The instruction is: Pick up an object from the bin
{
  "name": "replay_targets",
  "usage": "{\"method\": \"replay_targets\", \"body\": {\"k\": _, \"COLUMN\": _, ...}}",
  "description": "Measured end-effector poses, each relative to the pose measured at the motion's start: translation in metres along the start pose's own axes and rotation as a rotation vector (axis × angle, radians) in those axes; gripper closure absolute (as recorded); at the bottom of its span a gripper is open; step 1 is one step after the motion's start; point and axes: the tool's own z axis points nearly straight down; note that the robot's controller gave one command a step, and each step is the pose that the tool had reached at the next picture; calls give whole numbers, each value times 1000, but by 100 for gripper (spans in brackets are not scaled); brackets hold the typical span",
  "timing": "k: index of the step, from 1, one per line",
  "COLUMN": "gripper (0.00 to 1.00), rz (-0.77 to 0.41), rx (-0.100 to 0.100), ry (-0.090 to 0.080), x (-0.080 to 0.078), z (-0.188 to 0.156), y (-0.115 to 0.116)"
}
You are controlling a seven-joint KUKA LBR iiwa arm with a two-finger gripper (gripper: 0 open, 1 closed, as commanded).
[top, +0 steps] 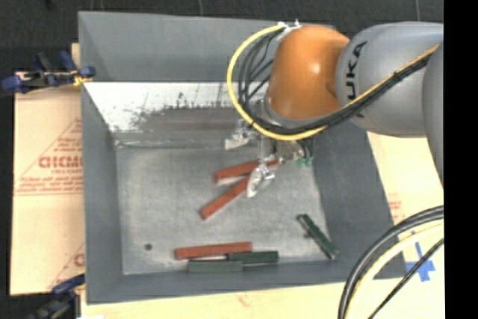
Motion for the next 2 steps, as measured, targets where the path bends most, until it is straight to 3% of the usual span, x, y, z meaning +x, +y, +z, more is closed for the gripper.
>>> {"method": "replay_targets", "body": {"k": 1, "gripper": 100, "rz": -130, "rx": -1, "ry": 14, "x": 15, "z": 66, "y": -3}}
{"method": "replay_targets", "body": {"k": 2, "gripper": 100, "rz": -130, "rx": -1, "ry": 13, "x": 15, "z": 66, "y": -3}}
